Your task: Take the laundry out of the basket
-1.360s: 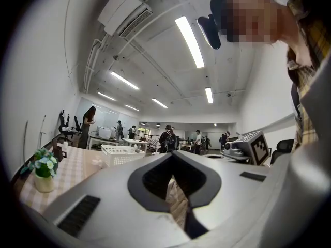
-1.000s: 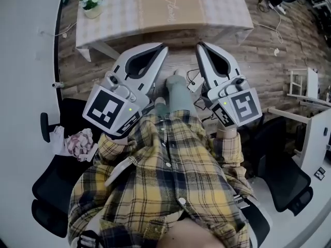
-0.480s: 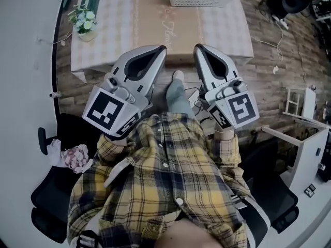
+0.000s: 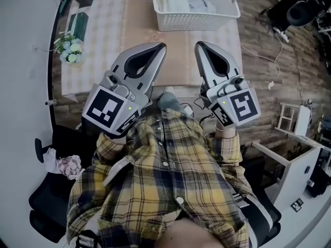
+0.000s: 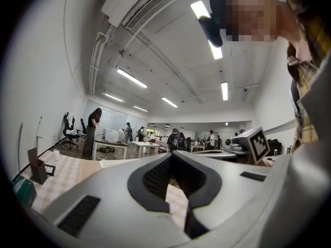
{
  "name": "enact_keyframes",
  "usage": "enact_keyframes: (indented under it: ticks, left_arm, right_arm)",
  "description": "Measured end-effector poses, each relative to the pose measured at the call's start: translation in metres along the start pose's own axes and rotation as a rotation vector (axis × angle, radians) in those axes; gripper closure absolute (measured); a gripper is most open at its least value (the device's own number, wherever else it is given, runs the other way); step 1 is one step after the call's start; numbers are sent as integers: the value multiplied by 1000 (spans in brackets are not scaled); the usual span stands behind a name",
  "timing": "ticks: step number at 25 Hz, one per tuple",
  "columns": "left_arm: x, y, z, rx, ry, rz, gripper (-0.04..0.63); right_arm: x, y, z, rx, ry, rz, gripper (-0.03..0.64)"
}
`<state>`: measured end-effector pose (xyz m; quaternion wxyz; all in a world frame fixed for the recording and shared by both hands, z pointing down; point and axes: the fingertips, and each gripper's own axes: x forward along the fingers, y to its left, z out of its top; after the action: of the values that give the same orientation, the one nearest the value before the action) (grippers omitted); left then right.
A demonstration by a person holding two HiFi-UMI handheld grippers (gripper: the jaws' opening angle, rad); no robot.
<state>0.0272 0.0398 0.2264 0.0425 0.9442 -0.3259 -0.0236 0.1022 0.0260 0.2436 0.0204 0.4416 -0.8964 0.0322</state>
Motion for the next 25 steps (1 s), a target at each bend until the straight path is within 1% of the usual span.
enact_keyframes:
  ticks: [3, 7, 14, 17, 21, 25]
  left_arm:
    - [31, 13, 0, -4, -3, 9, 580]
    - [61, 26, -3, -10, -3, 27, 578]
    - [87, 46, -8, -27, 13, 33, 579]
    - [94, 57, -8, -37, 13, 22, 580]
    - [103, 72, -8, -46, 21, -5, 580]
    - [115, 85, -5, -40, 27, -23, 579]
  right_arm:
    - [13, -29, 1, -12, 6, 12, 617]
    - [27, -56, -3, -13, 17, 36, 617]
    - [49, -79, -6, -7, 43, 47, 617]
    - [58, -84, -6, -15, 50, 38, 617]
    - [71, -94, -4, -28, 58, 4, 617]
    - [83, -103, 0, -35, 56, -20, 617]
